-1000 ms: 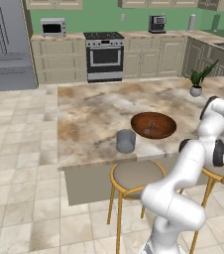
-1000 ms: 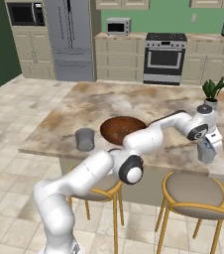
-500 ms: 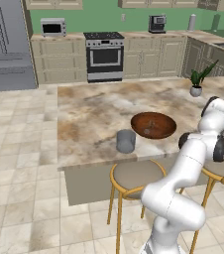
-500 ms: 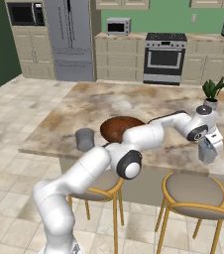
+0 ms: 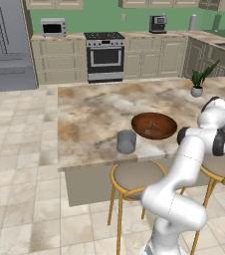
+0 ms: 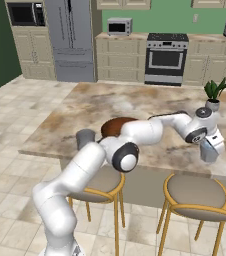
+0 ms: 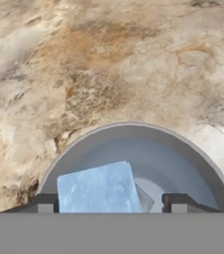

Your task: There are four ice cubes in the ice bowl. Place two ice cubes in each glass of water.

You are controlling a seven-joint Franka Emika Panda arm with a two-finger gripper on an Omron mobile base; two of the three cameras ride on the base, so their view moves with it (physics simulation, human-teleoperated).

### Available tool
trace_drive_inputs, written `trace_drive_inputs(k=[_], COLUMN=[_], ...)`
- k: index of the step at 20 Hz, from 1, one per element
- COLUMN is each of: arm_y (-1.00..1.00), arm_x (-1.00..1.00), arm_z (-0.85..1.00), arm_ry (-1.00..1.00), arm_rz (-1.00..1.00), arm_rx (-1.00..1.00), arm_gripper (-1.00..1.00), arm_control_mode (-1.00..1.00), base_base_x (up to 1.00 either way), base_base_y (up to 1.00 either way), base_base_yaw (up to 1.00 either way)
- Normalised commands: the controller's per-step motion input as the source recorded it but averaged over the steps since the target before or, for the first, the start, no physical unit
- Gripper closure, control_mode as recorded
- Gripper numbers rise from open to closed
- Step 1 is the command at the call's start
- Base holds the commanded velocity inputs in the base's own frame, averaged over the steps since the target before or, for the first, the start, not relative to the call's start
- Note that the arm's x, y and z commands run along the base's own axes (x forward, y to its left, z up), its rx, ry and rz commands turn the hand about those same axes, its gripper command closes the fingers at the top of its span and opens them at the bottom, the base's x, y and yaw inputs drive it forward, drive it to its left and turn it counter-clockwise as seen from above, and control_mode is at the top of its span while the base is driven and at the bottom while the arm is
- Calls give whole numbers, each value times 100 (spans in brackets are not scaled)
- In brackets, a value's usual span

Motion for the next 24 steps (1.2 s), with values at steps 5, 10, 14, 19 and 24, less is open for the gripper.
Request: trace_drive_inputs(k=[5, 10, 14, 19, 24], arm_y=[-21, -23, -5, 1, 0], arm_x=[0, 1, 20, 11, 3], arm_z=[77, 44, 0, -7, -31], arm_ry=[-4, 0, 9, 22, 14], arm_rz=[0, 2, 3, 3, 1], arm_rx=[1, 0, 0, -2, 3], arm_gripper=[-100, -100, -100, -100, -100], arm_control_mode=[-100, -100, -100, -100, -100], base_base_x=[0, 0, 0, 0, 0], base_base_y=[0, 0, 0, 0, 0], base_base_yaw=[0, 0, 0, 0, 0])
